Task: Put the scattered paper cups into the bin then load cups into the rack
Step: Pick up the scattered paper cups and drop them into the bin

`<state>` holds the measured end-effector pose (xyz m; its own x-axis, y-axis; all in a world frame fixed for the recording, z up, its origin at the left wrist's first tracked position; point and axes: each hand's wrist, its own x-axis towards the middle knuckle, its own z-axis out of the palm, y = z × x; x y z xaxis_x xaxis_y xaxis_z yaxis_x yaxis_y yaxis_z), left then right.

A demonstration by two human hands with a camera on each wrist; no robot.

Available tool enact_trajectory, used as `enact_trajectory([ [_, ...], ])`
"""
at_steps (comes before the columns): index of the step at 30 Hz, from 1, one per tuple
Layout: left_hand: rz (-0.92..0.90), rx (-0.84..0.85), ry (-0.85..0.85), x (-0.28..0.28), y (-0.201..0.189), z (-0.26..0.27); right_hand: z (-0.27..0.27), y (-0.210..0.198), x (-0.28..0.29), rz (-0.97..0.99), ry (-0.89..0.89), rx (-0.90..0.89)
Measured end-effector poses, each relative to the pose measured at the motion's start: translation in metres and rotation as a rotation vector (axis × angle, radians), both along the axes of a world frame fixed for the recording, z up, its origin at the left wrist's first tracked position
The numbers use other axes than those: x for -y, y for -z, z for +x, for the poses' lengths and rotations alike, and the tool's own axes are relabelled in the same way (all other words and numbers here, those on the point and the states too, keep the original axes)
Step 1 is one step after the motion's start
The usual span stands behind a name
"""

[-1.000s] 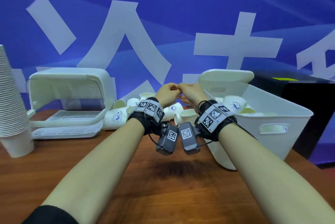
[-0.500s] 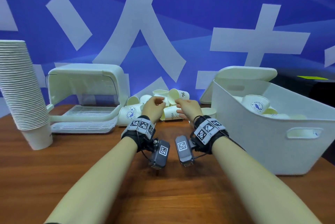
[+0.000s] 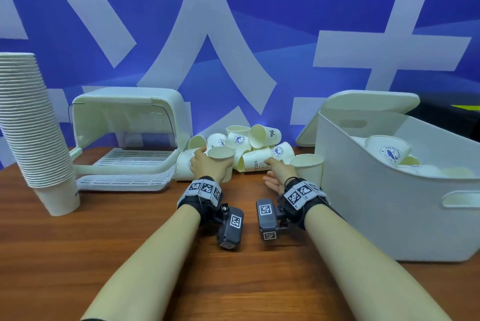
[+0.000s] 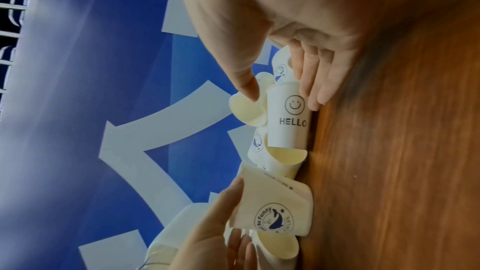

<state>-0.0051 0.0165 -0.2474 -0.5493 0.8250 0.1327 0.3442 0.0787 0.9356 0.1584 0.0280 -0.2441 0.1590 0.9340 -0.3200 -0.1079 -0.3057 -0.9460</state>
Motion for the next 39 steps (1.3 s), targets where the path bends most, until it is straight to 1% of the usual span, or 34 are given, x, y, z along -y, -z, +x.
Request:
enact_trajectory([
  [4,-0.003,-0.037,0.002,-0.008,0.003,0.001,-0.002,0.006,-0.007,-0.032,-0.006,-0.008],
  [11,-0.008,-0.084,0.032,-0.021,0.007,0.001,-0.007,0.015,-0.023,-0.029,0.002,-0.048],
  [17,-0.042,-0.130,0.037,-0.026,0.015,0.004,-0.013,0.014,-0.035,-0.059,0.029,0.038],
  [21,0.004,-0.042,0.004,-0.029,0.027,0.002,-0.014,0.012,-0.050,-0.121,0.000,0.038],
  [24,0.059,-0.020,-0.011,-0.031,0.036,0.002,-0.014,0.012,-0.059,-0.142,-0.016,0.060],
  [29,0.097,0.004,-0.016,-0.036,0.038,0.003,-0.015,0.013,-0.060,-0.123,0.048,0.113],
  [31,0.096,0.007,-0.017,-0.037,0.039,0.003,-0.017,0.010,-0.058,-0.103,0.040,0.090],
  [33,0.112,0.012,-0.018,-0.038,0.040,0.003,-0.017,0.018,-0.072,-0.098,0.020,0.103],
  [35,0.127,0.026,-0.013,-0.037,0.041,0.002,-0.015,0.039,-0.104,-0.134,0.049,0.196],
  [36,0.132,0.032,-0.007,-0.037,0.042,0.002,-0.015,0.042,-0.113,-0.150,0.056,0.224],
  [37,0.138,0.036,-0.001,-0.036,0.042,0.001,-0.019,0.035,-0.107,-0.159,0.037,0.248],
  [39,0.151,0.044,0.007,-0.034,0.041,0.002,-0.026,-0.002,-0.064,-0.139,-0.075,0.335],
])
